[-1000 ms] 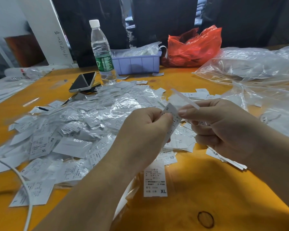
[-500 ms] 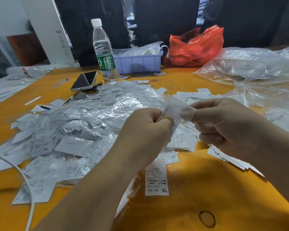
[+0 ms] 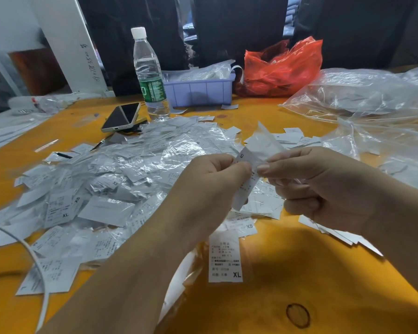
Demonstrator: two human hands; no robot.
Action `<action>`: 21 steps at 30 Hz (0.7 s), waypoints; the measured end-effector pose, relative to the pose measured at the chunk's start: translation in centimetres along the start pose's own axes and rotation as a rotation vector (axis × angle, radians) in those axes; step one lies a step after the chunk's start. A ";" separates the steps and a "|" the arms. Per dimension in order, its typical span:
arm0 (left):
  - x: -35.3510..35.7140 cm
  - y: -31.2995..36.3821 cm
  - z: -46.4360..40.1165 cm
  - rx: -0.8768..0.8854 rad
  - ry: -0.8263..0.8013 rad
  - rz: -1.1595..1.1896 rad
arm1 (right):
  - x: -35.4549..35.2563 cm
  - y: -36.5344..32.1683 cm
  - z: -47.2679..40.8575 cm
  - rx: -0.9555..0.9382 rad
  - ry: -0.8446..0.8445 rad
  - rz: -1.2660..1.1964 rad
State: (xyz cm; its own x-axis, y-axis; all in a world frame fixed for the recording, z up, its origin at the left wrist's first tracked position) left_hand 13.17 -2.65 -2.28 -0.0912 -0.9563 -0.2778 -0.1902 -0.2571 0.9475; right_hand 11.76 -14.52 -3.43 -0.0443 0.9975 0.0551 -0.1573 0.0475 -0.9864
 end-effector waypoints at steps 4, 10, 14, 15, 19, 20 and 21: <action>0.3 -0.1 0.1 -0.020 -0.038 0.004 | 0.1 0.0 0.0 -0.007 -0.011 0.005; 0.6 0.0 0.2 -0.015 -0.070 -0.052 | 0.5 -0.4 0.4 -0.032 -0.046 0.042; 1.0 0.1 0.5 -0.060 -0.111 0.011 | 0.4 -0.6 0.4 -0.044 -0.036 0.072; 1.2 0.2 0.6 -0.069 -0.128 0.031 | 0.4 -0.6 0.4 -0.055 -0.028 0.081; 1.5 0.1 0.6 -0.090 -0.158 0.075 | 0.4 -0.5 0.3 -0.074 -0.040 0.091; 1.4 0.1 0.6 -0.088 -0.152 0.078 | 0.4 -0.5 0.2 -0.073 -0.035 0.097; 1.3 0.2 0.6 -0.081 -0.143 0.078 | 0.3 -0.5 0.1 -0.072 -0.026 0.105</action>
State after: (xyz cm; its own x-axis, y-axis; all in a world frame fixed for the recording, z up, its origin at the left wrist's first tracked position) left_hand 12.43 -3.88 -2.55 -0.2413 -0.9458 -0.2174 -0.0979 -0.1992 0.9751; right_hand 11.69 -14.27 -2.92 -0.0826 0.9955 -0.0457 -0.0792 -0.0523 -0.9955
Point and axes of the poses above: each hand's wrist, its own z-axis away from the middle knuckle, its own x-axis out of the palm, y = z × x, the point moved 10 cm from there along -z, towards the middle knuckle, and after that the axes turned 11 degrees about y, right-handed, at the moved point
